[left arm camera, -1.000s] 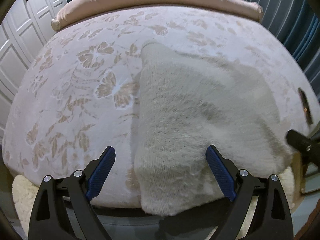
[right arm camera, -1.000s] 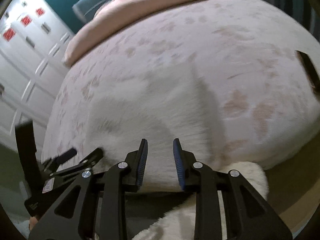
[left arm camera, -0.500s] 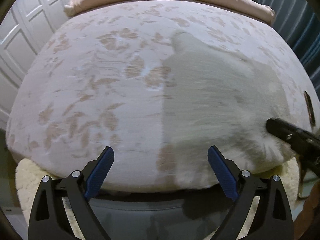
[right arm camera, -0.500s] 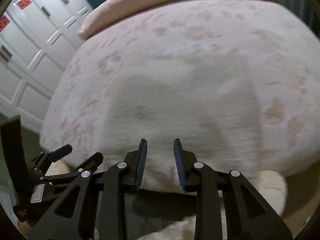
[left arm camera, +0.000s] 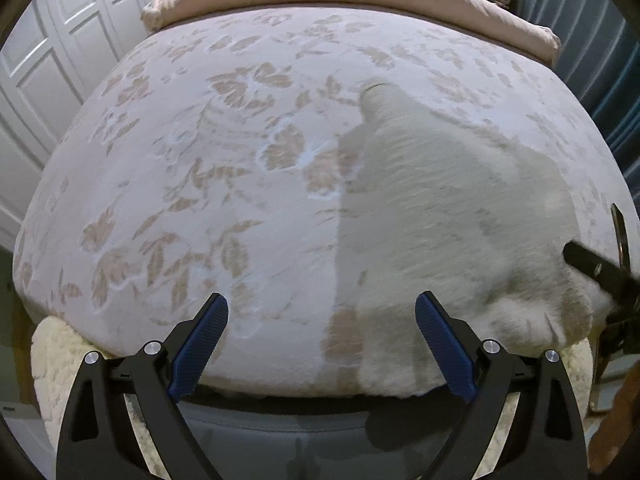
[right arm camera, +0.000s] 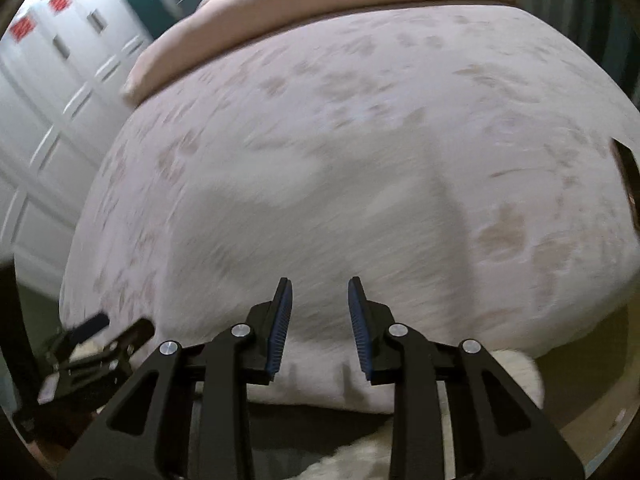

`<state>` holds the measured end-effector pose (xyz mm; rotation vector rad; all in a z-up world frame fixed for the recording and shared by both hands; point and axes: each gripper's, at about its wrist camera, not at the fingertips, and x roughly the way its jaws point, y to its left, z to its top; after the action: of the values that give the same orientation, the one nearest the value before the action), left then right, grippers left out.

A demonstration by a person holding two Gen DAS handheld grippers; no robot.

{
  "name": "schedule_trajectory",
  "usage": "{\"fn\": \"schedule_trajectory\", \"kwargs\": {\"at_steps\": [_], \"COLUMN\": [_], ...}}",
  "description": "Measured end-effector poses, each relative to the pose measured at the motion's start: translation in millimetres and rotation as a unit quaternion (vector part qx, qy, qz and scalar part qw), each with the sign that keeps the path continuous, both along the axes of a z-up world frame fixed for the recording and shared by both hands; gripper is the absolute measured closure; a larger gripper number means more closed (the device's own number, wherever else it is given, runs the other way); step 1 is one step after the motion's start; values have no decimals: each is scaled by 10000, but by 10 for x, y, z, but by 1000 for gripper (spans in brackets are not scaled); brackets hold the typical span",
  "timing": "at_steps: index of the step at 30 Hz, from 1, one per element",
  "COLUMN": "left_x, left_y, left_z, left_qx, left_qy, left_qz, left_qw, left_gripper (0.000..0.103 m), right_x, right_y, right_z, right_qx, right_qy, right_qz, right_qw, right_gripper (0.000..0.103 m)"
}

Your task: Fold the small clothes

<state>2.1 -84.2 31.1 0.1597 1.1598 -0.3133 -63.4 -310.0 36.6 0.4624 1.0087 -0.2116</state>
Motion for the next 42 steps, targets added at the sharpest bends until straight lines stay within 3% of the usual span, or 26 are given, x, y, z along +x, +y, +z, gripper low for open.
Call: {"fn": "schedule_trajectory", "kwargs": {"at_steps": [7, 13, 15, 17, 18, 20, 21, 22, 28, 33, 42], "left_x": [13, 33, 40, 51, 50, 61, 67, 74, 139, 210, 299], "left_y": [-374, -602, -660, -711, -720, -726, -728, -725, -683, -770, -942], "left_z": [44, 42, 26, -9, -21, -40, -48, -62, -264, -396, -504], "left_qx": [-18, 38, 69, 78, 56, -43, -85, -116, -170, -129, 107], "left_qy": [-123, -112, -79, -1, 41, 139, 176, 218, 603, 702, 494], "left_qz": [-291, -418, -444, -446, -436, -379, -364, -354, -94, -47, -213], "left_qw": [9995, 9991, 9990, 9990, 9990, 9992, 9991, 9991, 9980, 9974, 9985], "left_gripper": [9, 9, 9, 9, 9, 9, 9, 9, 9, 5, 5], "right_x": [366, 807, 877, 863, 795, 579, 454, 304, -361, -347, -63], "right_y": [-485, -598, -500, -500, -518, -592, -619, -644, -694, -670, -561], "right_z": [-156, -647, -625, -543, -473, -348, -309, -278, -574, -814, -991], "right_qx": [-148, -480, -887, -915, -815, -431, -291, -172, 911, 1481, 1562], "right_qy": [133, 574, 655, 644, 537, 241, 128, 26, 74, -23, -40], "right_qz": [-357, -241, -50, -17, -63, -254, -384, -530, -844, -733, -338], "right_qw": [9992, 9969, 9939, 9937, 9952, 9985, 9988, 9984, 9922, 9863, 9871], "right_gripper": [73, 73, 73, 73, 72, 61, 46, 41, 41, 36, 17]}}
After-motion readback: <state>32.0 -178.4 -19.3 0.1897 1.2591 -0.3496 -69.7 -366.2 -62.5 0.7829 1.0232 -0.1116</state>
